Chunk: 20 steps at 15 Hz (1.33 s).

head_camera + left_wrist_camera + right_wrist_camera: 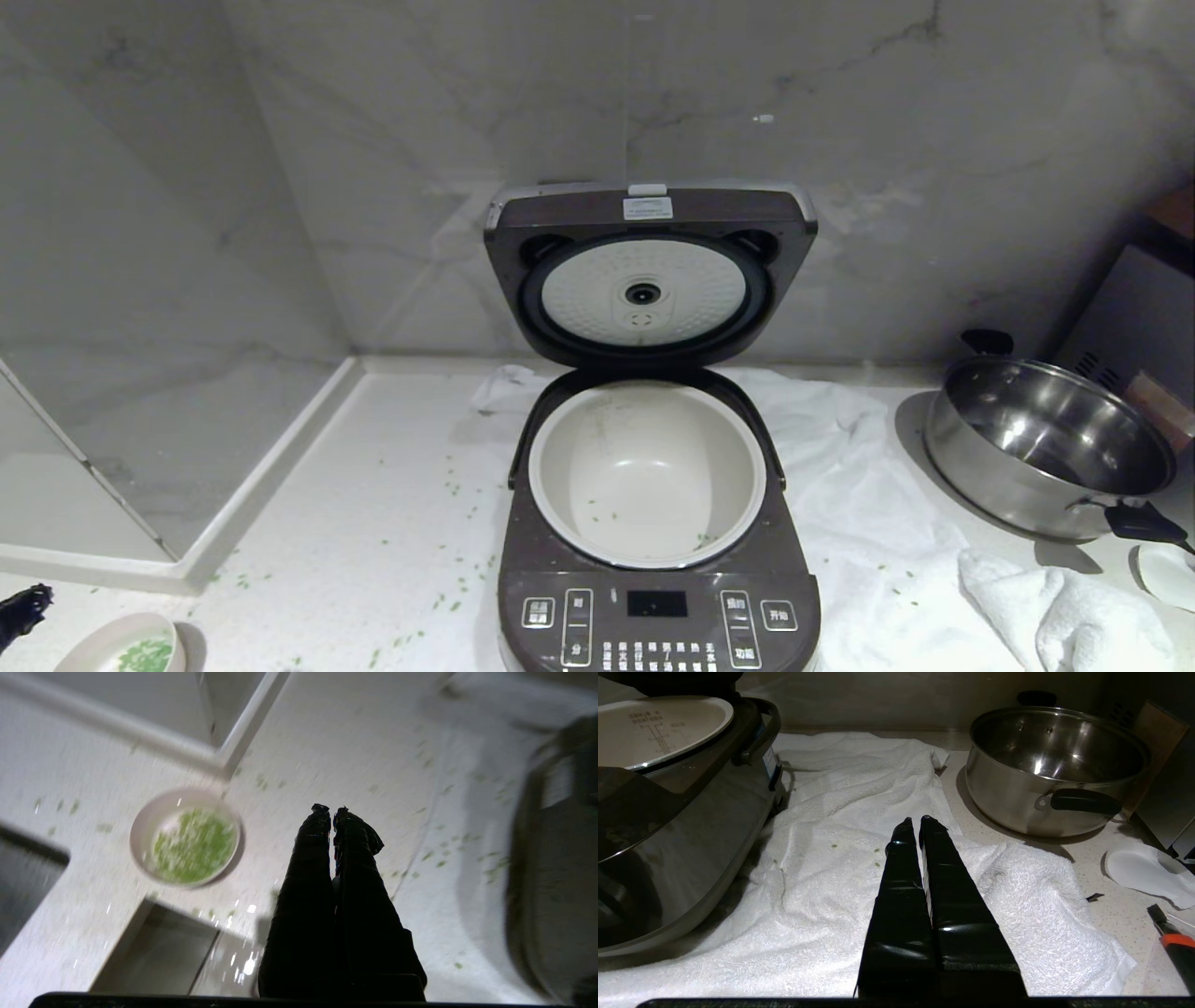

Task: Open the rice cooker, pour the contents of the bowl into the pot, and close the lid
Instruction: Pour the water from the bowl into the rice cooker

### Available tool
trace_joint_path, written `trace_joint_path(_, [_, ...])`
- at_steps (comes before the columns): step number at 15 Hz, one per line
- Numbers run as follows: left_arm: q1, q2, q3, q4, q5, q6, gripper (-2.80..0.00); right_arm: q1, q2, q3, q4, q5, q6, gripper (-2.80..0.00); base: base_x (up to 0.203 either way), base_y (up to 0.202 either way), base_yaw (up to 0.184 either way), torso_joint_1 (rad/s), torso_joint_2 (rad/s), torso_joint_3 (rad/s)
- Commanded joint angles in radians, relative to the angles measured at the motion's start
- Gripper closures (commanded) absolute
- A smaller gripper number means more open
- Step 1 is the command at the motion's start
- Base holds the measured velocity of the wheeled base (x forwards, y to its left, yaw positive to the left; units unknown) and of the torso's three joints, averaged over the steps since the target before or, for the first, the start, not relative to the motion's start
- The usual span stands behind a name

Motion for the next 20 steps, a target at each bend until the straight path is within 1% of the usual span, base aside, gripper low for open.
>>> trace_joint_path(1, [0.094, 0.289, -0.029, 0.057, 0.002, -0.016, 0.00, 0.000, 0.000, 0.002, 0.000, 0.001, -0.001, 0.00, 0.000, 0.000, 0.000, 0.000, 0.00, 0.000])
trace_joint_path(2, [0.158, 0.370, -0.040, 0.087, 0.003, -0.014, 0.00, 0.000, 0.000, 0.002, 0.000, 0.001, -0.001, 0.00, 0.000, 0.000, 0.000, 0.000, 0.00, 0.000])
trace_joint_path(3, [0.226, 0.448, -0.047, 0.109, 0.002, 0.003, 0.00, 0.000, 0.000, 0.002, 0.000, 0.001, -0.001, 0.00, 0.000, 0.000, 0.000, 0.000, 0.00, 0.000])
trace_joint_path(5, [0.374, 0.566, -0.053, 0.132, 0.000, 0.071, 0.00, 0.001, 0.000, 0.002, 0.000, 0.001, -0.001, 0.00, 0.000, 0.000, 0.000, 0.000, 0.00, 0.000])
trace_joint_path(6, [0.425, 0.601, -0.057, 0.137, -0.005, 0.104, 0.00, 0.000, 0.000, 0.002, 0.000, 0.001, -0.001, 0.00, 0.000, 0.000, 0.000, 0.000, 0.00, 0.000])
trace_joint_path(8, [0.476, 0.610, -0.056, 0.141, -0.019, 0.160, 0.00, 0.001, 0.000, 0.002, 0.000, 0.001, -0.001, 0.00, 0.000, 0.000, 0.000, 0.000, 0.00, 0.000])
trace_joint_path(11, [0.597, 0.670, -0.062, 0.125, -0.052, 0.227, 0.00, 0.000, -0.002, 0.002, -0.001, 0.001, -0.001, 0.00, 0.000, 0.000, 0.000, 0.000, 0.00, 0.000])
trace_joint_path(12, [0.632, 0.704, -0.062, 0.098, -0.066, 0.256, -2.80, 0.001, 0.000, 0.002, 0.000, 0.001, -0.001, 0.00, 0.000, 0.000, 0.000, 0.000, 0.00, 0.000])
trace_joint_path(13, [0.654, 0.736, -0.062, 0.072, -0.078, 0.272, -2.80, 0.001, 0.000, 0.002, 0.000, 0.002, -0.001, 0.00, 0.000, 0.000, 0.000, 0.000, 0.00, 0.000])
trace_joint_path(15, [0.673, 0.808, -0.076, 0.030, -0.095, 0.281, -2.80, 0.000, 0.000, 0.002, 0.000, 0.001, -0.001, 0.00, 0.000, 0.000, 0.000, 0.000, 0.00, 0.000])
trace_joint_path(18, [0.676, 0.892, -0.101, 0.010, -0.134, 0.282, -2.80, 0.001, 0.000, 0.002, 0.000, 0.001, -0.001, 0.00, 0.000, 0.000, 0.000, 0.000, 0.00, 0.000])
trace_joint_path(20, [0.676, 0.970, -0.138, 0.007, -0.177, 0.280, -2.80, 0.001, 0.000, 0.002, 0.000, 0.001, -0.001, 0.00, 0.000, 0.000, 0.000, 0.000, 0.00, 0.000])
